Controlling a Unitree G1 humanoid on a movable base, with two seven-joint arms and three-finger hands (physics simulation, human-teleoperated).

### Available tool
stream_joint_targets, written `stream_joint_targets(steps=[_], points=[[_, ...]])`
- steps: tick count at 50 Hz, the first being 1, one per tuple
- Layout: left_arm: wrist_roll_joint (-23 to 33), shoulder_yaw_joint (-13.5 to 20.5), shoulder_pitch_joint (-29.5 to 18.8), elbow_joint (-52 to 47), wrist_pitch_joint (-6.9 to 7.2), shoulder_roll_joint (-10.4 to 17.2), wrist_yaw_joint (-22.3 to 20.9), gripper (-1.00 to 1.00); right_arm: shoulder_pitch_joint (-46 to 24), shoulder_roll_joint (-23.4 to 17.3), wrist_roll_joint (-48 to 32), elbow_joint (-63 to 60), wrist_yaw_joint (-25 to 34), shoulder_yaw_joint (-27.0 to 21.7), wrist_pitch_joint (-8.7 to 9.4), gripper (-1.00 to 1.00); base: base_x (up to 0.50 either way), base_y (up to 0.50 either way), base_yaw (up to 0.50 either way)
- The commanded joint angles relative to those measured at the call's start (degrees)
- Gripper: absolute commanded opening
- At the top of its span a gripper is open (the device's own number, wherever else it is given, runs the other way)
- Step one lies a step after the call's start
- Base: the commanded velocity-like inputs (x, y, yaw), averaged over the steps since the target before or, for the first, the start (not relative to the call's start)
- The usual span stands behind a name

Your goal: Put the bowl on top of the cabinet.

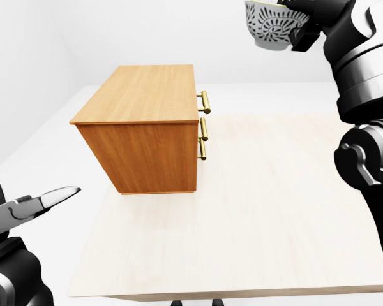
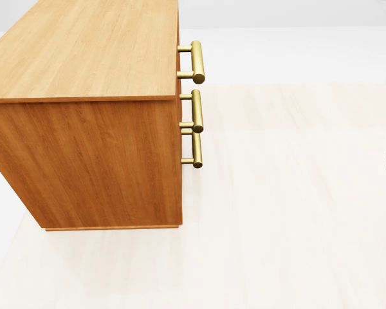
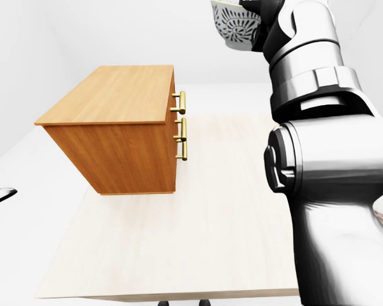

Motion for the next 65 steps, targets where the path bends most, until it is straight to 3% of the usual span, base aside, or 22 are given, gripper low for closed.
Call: stream_joint_targets(steps=[1, 3, 4, 10, 12, 26, 49, 65], points=[[-0.04, -0.79, -0.05, -0.84, 0.0, -0.36, -0.04, 1.0, -4.9, 13.5, 2.41, 0.07, -1.11, -0.32, 0.0, -1.0, 0.0, 0.0, 0.0], [-0.02, -0.8, -0.06, -0.81, 0.0, -0.37, -0.07, 1.0, -4.87, 13.57, 2.61, 0.05, -1.07, -0.08, 0.0, -1.0, 0.0, 0.0, 0.0], [0.13, -1.02, -0.03, -0.54, 0.0, -0.46, -0.17, 1.0, -4.74, 16.71, 3.09, -0.01, -1.61, 0.11, 0.0, -1.0, 0.0, 0.0, 0.0], [0.18, -1.09, 0.05, -0.51, 0.0, -0.58, -0.22, 1.0, -4.72, 17.88, 4.06, -0.08, -1.65, 0.61, 0.0, -1.0, 0.0, 0.0, 0.0], [-0.56, -0.66, 0.06, -1.59, 0.0, -0.51, -0.02, 1.0, -3.6, 21.36, 2.24, -0.14, -2.64, 2.92, 0.0, -1.0, 0.0, 0.0, 0.0], [-0.2, -1.09, 0.6, -1.21, 0.0, -1.12, -0.36, 1.0, -4.39, 26.93, 2.83, -0.77, -3.31, 3.05, 0.0, -1.0, 0.0, 0.0, 0.0], [-0.46, -0.87, 0.79, -0.8, 0.0, -1.22, -0.56, 1.0, -4.71, 29.21, 4.13, -1.14, -3.18, 3.58, 0.0, -1.0, 0.0, 0.0, 0.0], [-0.83, -0.57, 0.66, -0.47, 0.0, -1.02, -0.44, 1.0, -0.52, 29.25, 3.54, -0.54, -4.41, 3.91, 0.0, -1.0, 0.0, 0.0, 0.0]])
